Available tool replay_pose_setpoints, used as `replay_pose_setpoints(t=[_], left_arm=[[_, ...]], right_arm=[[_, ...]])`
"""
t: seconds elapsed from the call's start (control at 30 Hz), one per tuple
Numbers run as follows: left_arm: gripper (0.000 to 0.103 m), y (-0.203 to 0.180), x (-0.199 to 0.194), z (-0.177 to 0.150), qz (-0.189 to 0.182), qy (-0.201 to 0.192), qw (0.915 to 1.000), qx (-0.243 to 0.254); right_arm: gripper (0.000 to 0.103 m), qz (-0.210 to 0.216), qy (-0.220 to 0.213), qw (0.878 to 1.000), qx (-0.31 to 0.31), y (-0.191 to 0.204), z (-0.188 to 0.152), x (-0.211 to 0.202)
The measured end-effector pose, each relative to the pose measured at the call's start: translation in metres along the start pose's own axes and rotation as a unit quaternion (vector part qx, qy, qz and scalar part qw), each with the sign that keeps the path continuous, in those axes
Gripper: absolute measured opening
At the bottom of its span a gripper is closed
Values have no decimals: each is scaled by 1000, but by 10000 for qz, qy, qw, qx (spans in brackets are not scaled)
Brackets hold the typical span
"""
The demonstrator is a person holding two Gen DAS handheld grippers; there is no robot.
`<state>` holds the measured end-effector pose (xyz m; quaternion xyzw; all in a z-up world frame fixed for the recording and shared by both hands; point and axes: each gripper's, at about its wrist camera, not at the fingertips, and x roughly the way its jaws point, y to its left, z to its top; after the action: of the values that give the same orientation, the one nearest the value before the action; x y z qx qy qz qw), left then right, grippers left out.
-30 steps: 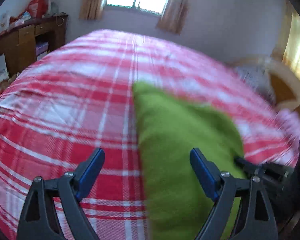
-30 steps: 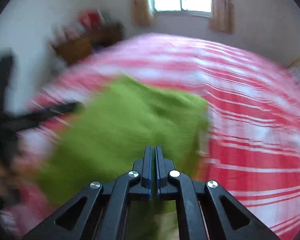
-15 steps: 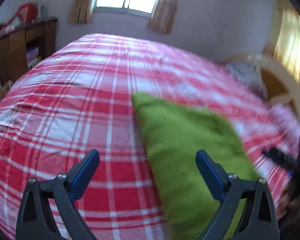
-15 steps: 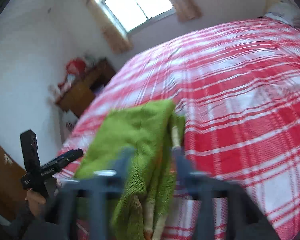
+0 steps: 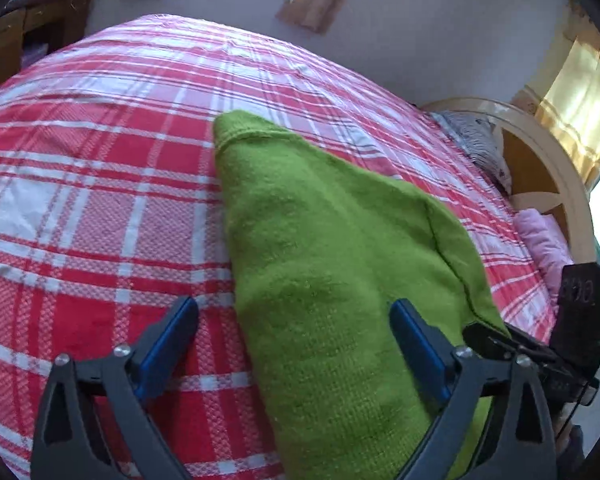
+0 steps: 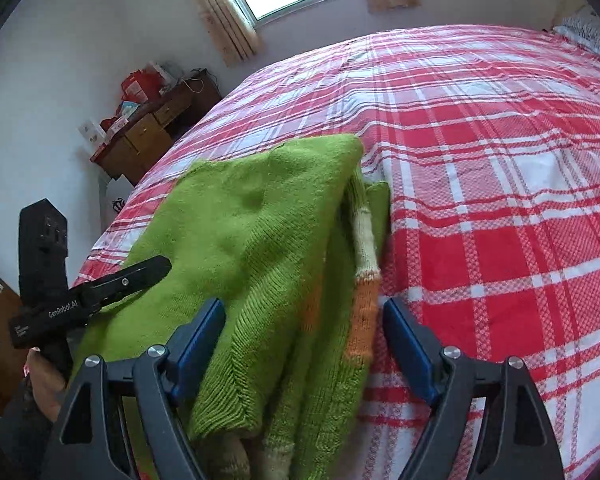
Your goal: Fold small clothes
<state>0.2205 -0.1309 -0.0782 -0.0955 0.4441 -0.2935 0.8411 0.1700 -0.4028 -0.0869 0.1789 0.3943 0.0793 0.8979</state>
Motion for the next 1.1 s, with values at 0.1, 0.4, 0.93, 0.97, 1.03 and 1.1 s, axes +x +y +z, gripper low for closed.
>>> replay_pose_setpoints(t=[0.1,0.4,0.93,0.97,1.03,1.1], left_arm=[[80,-9,2,-1,-14,11,9998,210],[41,-21,-14,-4,-187,149,9997,105],[69,6,-125,-135,216,787,9952,-547],[70,9,-123,-133,110,720,9955,-614],[73,7,-118,-130,181,665,9965,-467],[79,-5,-111,-129,477,523,9975,-43]], right_arm=[[57,302,46,9995,-61,4,-3,0],[32,134,5,9999,-44,26,-2,-15],[39,1195,694,9904,23,89,-147,-102],[47,1029,596,9929,9,89,-148,-102],[62,573,344,9977,-66,90,-148,-103],[70,394,198,9990,-21,91,-149,-100]])
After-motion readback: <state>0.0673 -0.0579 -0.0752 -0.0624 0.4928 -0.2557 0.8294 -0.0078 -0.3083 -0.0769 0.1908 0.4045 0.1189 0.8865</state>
